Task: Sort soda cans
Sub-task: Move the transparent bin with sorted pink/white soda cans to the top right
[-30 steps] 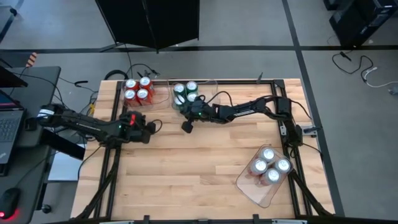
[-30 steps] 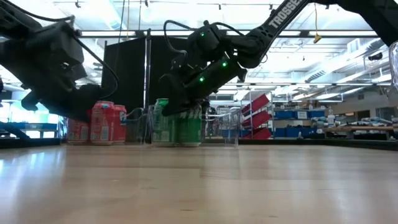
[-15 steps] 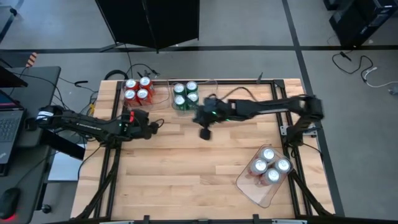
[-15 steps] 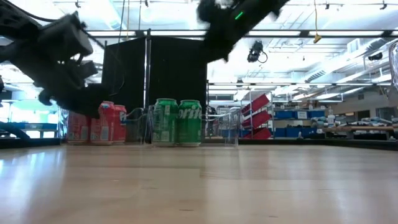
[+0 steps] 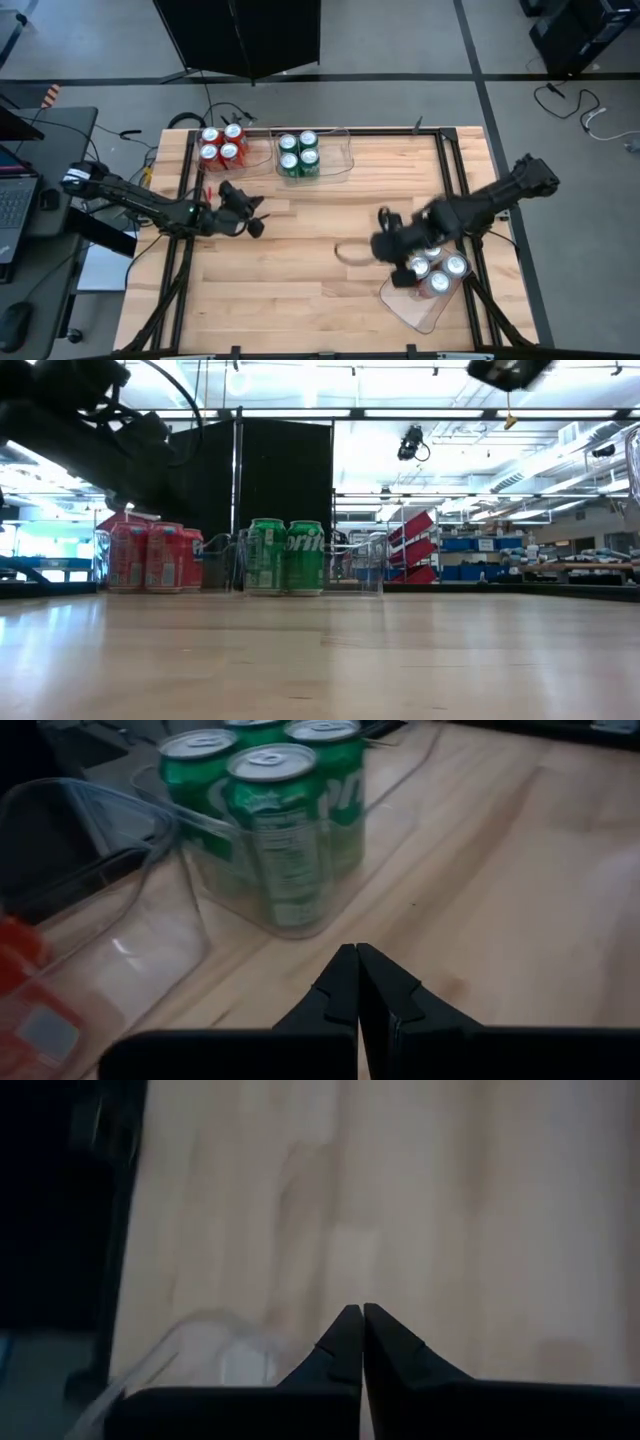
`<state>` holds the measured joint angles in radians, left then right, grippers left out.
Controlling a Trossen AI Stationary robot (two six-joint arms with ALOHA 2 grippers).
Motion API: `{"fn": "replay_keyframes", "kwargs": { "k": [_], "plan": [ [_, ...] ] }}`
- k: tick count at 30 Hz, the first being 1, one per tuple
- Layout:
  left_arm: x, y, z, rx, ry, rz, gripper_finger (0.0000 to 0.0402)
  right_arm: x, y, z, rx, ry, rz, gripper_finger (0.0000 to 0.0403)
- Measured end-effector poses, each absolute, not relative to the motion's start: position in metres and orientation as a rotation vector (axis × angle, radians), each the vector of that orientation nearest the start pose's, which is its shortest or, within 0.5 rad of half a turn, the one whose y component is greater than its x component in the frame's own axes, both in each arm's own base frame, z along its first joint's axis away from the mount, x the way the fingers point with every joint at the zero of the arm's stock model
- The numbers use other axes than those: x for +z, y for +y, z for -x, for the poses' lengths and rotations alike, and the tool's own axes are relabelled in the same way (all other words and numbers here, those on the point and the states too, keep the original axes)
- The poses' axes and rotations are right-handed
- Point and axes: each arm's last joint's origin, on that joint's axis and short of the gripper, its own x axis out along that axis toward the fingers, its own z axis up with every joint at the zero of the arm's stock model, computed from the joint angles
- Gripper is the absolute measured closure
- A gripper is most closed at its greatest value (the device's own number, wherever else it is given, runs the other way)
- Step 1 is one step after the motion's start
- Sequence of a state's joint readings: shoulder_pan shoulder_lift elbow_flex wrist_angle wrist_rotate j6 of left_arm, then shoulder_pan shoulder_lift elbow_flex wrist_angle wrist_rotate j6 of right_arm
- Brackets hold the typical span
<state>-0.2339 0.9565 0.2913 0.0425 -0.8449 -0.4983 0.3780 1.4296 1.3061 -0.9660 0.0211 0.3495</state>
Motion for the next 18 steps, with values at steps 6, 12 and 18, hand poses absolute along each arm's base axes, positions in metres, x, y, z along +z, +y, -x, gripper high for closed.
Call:
{"fn": "replay_keyframes", "kwargs": {
  "k": [6,12,18],
  "plan": [
    [0.163,-0.024,-0.167,0.66,0.398,0.134,0.0401,0.276,0.143,-0.257,0.227,1.313,-0.059,0.0403],
    [0.163,-0.027,-0.167,0.644,0.4,0.133,0.0401,0.244,0.156,-0.264,0.223,1.49,-0.061,0.0403],
    [0.163,-0.028,-0.167,0.634,0.4,0.13,0.0401,0.221,0.148,-0.284,0.271,1.536,-0.032,0.0403]
  ]
}}
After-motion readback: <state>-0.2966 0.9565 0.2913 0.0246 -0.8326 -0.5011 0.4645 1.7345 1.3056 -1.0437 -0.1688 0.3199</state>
